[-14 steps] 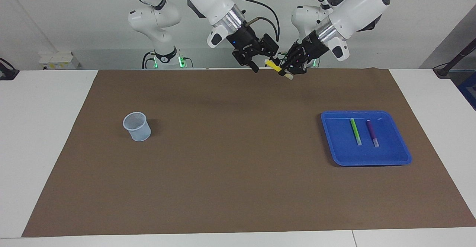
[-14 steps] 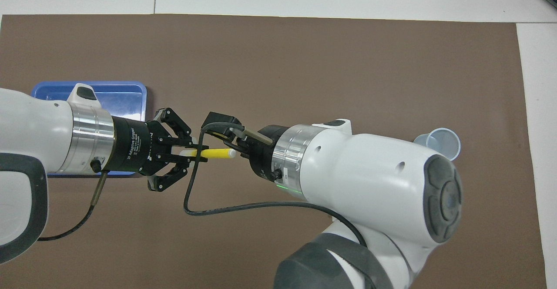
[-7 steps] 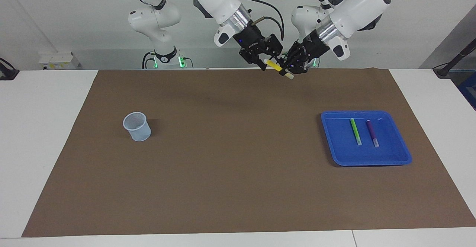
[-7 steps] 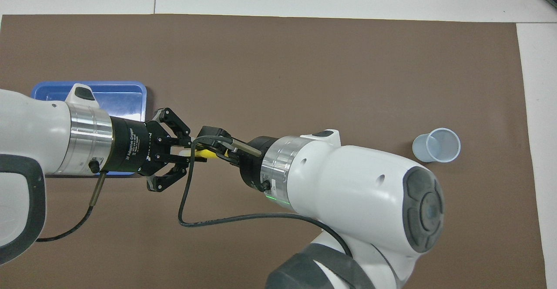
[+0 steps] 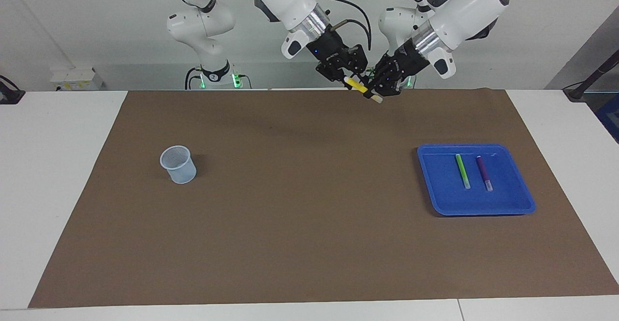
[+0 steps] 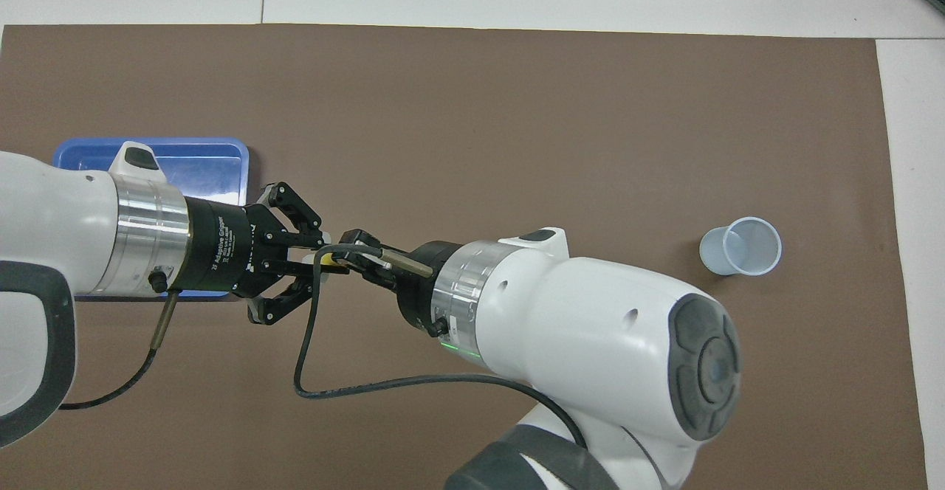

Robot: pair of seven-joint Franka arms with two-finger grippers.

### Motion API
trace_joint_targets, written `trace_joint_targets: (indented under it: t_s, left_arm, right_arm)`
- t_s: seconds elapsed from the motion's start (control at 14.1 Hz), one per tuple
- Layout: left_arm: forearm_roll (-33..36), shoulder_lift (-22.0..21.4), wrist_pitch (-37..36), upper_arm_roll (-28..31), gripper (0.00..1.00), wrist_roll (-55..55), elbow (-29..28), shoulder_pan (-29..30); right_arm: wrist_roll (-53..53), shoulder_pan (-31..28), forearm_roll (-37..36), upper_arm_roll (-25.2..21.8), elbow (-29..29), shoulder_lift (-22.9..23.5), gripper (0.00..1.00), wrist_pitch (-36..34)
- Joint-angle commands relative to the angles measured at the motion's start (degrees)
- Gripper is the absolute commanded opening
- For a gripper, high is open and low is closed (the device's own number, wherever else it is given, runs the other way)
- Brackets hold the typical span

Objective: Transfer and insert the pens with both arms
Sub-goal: 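Grasp the yellow pen with the right gripper and open the left gripper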

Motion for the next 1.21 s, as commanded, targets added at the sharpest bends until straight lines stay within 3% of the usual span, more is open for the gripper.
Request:
trace_joint_targets:
  t_s: [0.0,0.43,0.64,0.78,1.06,1.14]
  left_arm:
    - [-1.0,-2.0,0.3,0.5,0.00,-0.5,-2.2,-0.3]
    - [-1.0,-2.4,0.3,0.4,0.00,-0.5,-2.5,-0.2]
    - [-1.0,-2.5,0.3,0.5,0.00,-0.5,-2.5,-0.2]
    - [-1.0,-2.5,0.3,0.5,0.00,-0.5,-2.5,-0.2]
    - [-1.0,-2.5,0.3,0.4,0.00,-0.5,-2.5,-0.2]
    - [-1.0,-2.5,0.3,0.4,0.00,-0.5,-2.5,-0.2]
  right_arm:
    - [-0.3,-0.2,1.7,0.0,-1.8,-1.5,0.40,1.2]
    - [-0.6,-0.5,1.7,0.0,-1.9,-1.5,0.39,1.2]
    - [-0.6,-0.5,1.7,0.0,-2.0,-1.5,0.23,1.2]
    - [-0.5,-0.5,1.7,0.0,-2.0,-1.5,0.21,1.2]
    - [-0.6,-0.5,1.7,0.0,-2.0,-1.5,0.00,1.3]
    - [-0.6,-0.5,1.7,0.0,-2.0,-1.5,0.00,1.4]
